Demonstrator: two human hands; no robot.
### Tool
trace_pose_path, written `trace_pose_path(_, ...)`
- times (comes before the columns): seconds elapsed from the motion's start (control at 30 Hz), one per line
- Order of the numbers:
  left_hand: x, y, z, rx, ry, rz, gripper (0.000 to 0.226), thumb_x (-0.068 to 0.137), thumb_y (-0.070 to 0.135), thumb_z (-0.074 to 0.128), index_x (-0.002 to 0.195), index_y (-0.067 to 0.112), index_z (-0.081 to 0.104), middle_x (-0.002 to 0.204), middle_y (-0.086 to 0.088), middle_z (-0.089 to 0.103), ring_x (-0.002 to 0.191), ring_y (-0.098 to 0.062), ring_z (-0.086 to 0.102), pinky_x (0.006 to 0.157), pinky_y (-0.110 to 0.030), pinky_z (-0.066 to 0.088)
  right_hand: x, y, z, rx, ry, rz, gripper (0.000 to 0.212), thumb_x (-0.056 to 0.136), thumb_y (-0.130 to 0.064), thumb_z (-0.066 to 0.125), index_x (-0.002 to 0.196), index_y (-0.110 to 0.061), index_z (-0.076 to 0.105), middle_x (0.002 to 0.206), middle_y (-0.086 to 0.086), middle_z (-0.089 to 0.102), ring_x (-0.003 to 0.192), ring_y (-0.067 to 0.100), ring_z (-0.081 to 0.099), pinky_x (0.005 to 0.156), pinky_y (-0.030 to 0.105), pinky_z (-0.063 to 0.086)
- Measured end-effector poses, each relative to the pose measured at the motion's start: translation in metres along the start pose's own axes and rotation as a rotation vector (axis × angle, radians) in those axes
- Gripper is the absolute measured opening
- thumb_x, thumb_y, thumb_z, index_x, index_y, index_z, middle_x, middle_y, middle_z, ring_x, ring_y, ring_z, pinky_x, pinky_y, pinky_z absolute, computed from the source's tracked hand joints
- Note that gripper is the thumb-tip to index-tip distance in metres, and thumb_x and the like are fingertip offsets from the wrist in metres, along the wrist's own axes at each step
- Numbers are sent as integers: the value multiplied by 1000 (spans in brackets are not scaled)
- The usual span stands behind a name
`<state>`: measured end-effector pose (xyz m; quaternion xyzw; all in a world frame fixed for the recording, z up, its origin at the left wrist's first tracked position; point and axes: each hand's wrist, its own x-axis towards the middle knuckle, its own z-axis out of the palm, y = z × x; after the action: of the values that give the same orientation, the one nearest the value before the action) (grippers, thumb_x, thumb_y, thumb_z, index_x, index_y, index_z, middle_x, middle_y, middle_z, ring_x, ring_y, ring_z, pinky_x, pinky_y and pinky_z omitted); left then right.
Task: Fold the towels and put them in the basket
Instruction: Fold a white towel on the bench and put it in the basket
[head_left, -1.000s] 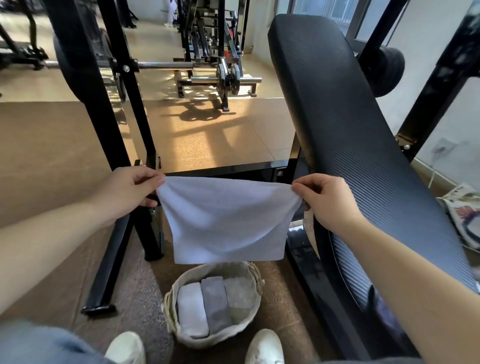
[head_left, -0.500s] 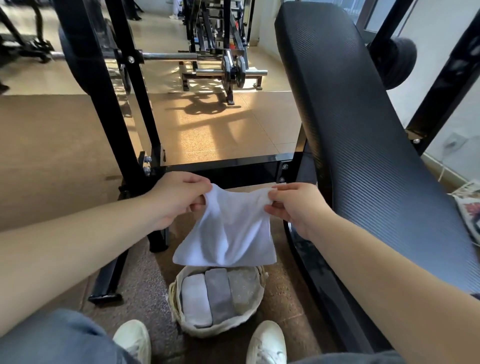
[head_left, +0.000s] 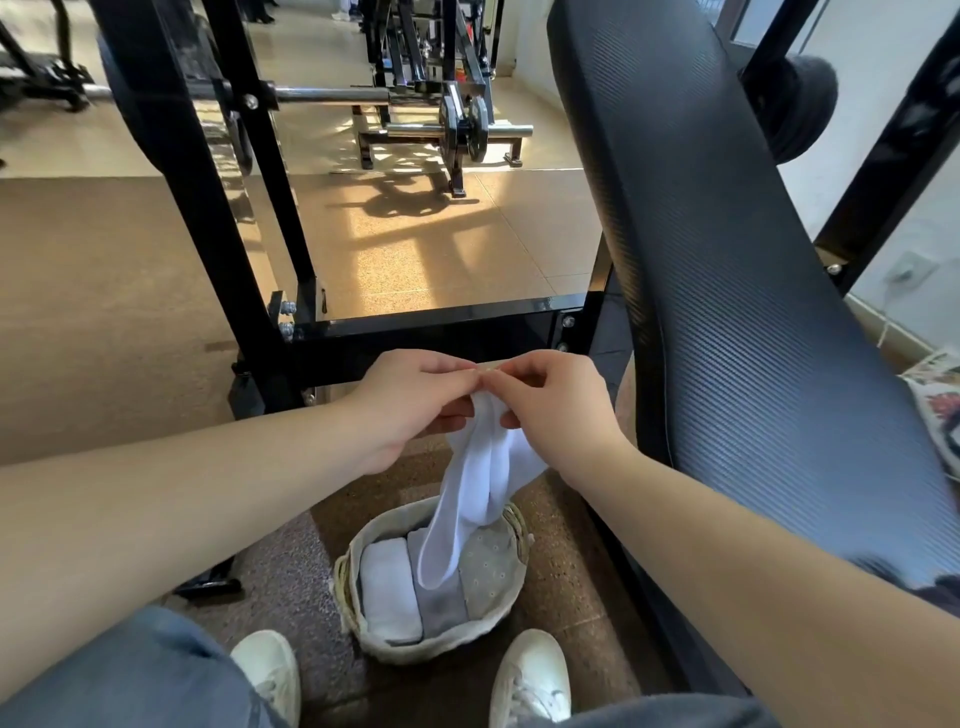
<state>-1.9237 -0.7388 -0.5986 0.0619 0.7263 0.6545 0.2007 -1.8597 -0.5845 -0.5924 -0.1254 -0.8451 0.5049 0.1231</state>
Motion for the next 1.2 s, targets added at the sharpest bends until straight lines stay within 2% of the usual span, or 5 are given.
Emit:
trace_pose_path(0.23, 0, 2, 1, -82, -55, -14, 19, 99, 16, 61, 111, 25, 74, 91, -3, 79, 86, -17, 77, 72, -29, 60, -6, 7, 5, -159, 9, -95, 29, 84, -41, 79, 107, -24, 75, 88, -15, 72, 83, -2, 67, 74, 18, 56)
trace_pose_path(0.47, 0, -1, -8, 101, -103, 53, 28, 99, 19, 52, 114, 34, 70, 98, 9, 79, 94, -6, 74, 77, -33, 56, 3, 14, 6, -237, 11, -91, 4, 91, -29, 72, 94, -29, 69, 81, -18, 66, 79, 0, 64, 73, 22, 55)
trace_pose_path(0.63, 13, -8, -30, 284, 18, 56, 23, 101, 19, 54, 104, 36, 70, 94, 11, 77, 84, -4, 74, 71, -31, 61, 5, 17, -1, -164, 0, -57, 5, 92, -25, 69, 92, -30, 67, 82, -11, 71, 78, 9, 70, 78, 32, 61)
trace_pose_path(0.83, 20, -26, -44, 422, 123, -5, 23, 102, 25, 57, 120, 30, 69, 101, 8, 72, 92, -10, 70, 63, -25, 59, 5, 16, -19, -28, -34, -83, 12, 96, -19, 66, 93, -31, 65, 83, -11, 72, 67, 13, 73, 70, 40, 64)
trace_pose_path(1.2, 17, -19, -33, 206, -210, -198, 32, 88, 38, 76, 118, 27, 70, 118, -2, 69, 110, -22, 65, 72, -31, 58, 1, 13, -28, 50, -133, -196, 11, 95, -10, 67, 97, -21, 66, 91, -2, 72, 85, 16, 73, 74, 36, 64)
